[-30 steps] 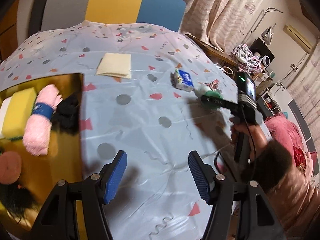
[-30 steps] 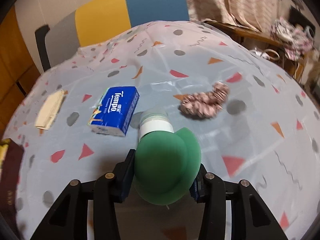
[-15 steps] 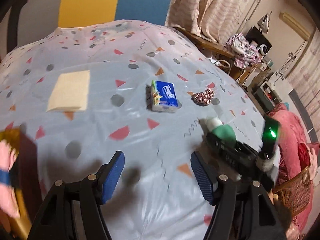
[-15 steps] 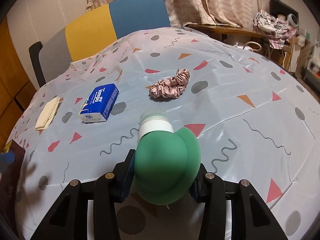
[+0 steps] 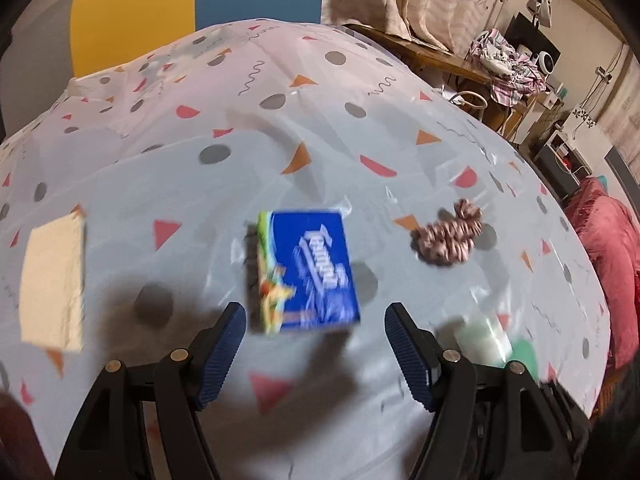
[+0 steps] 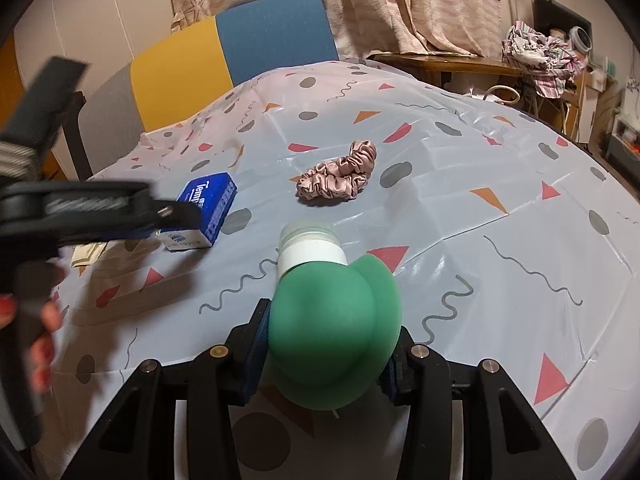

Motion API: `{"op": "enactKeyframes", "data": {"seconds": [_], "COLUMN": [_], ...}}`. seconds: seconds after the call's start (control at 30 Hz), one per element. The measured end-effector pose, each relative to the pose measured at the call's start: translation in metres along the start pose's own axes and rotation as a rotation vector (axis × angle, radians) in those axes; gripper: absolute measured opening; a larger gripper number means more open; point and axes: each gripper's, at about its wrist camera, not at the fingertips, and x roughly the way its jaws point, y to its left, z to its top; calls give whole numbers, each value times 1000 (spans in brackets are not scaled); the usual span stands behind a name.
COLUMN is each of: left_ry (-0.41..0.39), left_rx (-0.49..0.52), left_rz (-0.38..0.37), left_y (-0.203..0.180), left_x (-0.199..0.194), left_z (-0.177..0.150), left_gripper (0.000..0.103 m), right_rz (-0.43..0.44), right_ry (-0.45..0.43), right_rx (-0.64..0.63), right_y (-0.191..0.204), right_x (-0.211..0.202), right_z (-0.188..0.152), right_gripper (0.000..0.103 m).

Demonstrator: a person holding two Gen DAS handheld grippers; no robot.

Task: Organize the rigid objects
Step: 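Grasp the blue Tempo tissue pack with the left tool while the right tool holds the green brush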

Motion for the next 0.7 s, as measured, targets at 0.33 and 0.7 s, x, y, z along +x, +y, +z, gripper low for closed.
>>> {"op": "enactKeyframes", "data": {"seconds": [0.33,0.7], "left_ry": [-41,-46], "left_rx": [27,-36], "left_rz": [23,-28], "left_y": [-1,17], "left_x": [25,1], "left_z": [1,-32], "left_gripper": [53,53], "right_rz": [11,-5], "right_ry": [-9,-11], "right_rx": [15,2], "right_y": [-2,0], "right_x": [0,1], "right_z": [-1,-1], "right_gripper": [47,47]}}
